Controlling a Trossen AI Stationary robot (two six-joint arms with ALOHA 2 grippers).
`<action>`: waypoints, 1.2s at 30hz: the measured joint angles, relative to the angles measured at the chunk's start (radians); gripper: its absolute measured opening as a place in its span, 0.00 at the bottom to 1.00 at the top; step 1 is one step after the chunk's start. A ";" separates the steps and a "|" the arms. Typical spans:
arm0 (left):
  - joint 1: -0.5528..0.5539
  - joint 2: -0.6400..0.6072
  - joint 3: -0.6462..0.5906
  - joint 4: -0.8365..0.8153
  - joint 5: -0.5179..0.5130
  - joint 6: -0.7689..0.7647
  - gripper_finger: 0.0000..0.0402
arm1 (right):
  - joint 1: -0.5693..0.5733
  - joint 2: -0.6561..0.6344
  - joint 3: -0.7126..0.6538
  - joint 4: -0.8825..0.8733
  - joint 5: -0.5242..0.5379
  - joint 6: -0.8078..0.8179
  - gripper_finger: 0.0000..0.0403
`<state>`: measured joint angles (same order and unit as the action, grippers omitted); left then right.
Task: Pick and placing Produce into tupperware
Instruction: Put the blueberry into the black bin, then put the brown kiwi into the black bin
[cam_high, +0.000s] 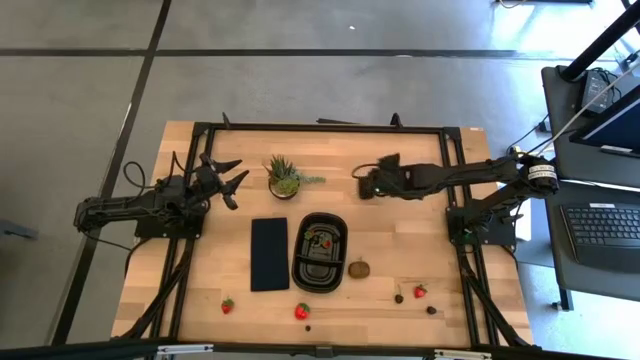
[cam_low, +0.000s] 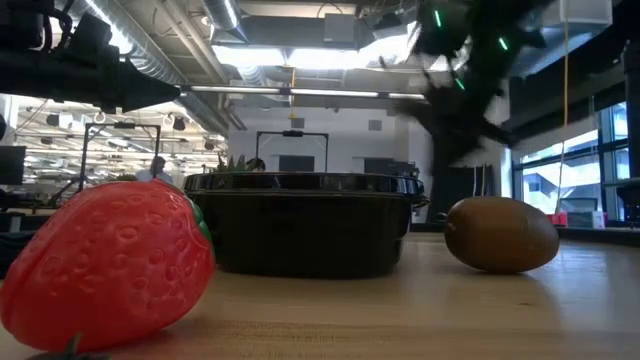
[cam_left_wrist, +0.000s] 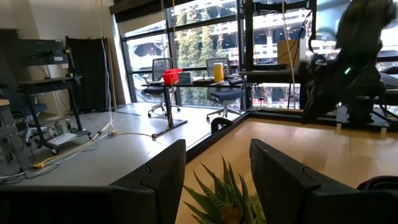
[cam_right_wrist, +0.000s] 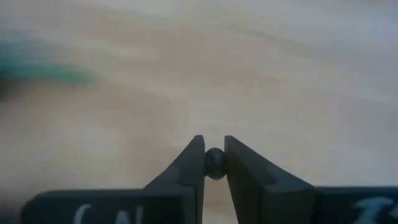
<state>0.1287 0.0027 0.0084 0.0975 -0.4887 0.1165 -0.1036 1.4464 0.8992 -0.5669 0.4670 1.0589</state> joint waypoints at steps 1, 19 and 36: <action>0.000 0.000 0.000 0.000 0.000 0.000 0.43 | 0.019 0.000 0.029 0.070 -0.039 -0.078 0.14; 0.000 0.000 0.000 0.000 0.000 0.000 0.43 | 0.297 0.390 0.243 0.382 -0.332 -0.558 0.14; 0.000 0.000 0.000 0.001 0.000 -0.003 0.43 | 0.314 0.459 0.290 0.351 -0.345 -0.544 0.34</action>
<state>0.1287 0.0025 0.0082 0.0982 -0.4889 0.1134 0.2100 1.9057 1.1896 -0.2155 0.1216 0.5147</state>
